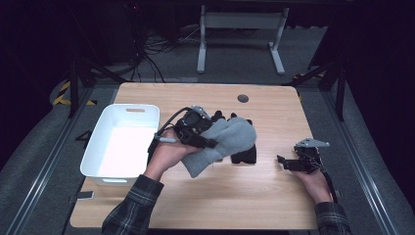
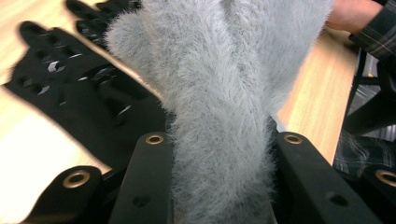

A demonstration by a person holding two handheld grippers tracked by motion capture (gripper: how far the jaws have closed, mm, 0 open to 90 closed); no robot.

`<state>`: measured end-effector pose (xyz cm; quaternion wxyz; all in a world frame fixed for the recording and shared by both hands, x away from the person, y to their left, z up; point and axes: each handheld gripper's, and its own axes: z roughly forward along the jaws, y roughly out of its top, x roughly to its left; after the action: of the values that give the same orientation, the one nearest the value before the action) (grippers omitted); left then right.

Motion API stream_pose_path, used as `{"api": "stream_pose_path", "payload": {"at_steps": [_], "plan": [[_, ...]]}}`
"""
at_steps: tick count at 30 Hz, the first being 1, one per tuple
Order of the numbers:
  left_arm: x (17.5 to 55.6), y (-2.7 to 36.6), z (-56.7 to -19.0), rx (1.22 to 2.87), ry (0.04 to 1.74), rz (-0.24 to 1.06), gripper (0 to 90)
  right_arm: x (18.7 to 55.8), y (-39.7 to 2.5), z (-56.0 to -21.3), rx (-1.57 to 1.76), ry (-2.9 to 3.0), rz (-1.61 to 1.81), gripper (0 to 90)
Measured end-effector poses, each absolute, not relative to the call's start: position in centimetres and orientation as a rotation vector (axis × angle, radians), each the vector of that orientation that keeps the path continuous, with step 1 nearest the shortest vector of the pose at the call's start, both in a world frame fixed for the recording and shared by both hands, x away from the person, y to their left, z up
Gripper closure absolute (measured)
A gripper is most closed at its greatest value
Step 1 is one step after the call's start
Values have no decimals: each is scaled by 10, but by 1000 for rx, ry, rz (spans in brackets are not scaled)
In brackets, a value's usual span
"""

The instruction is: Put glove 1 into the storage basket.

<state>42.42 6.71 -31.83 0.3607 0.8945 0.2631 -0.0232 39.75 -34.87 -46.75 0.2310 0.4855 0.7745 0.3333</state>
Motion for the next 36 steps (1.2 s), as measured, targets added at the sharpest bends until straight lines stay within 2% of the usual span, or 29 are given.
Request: {"api": "stream_pose_path", "payload": {"at_steps": [15, 36], "plan": [[426, 147, -300, 2242, 856, 48, 701, 398, -349, -467, 1339, 2130, 918, 153], [419, 257, -313, 2086, 1143, 138, 701, 398, -349, -467, 1339, 2130, 917, 153]]}}
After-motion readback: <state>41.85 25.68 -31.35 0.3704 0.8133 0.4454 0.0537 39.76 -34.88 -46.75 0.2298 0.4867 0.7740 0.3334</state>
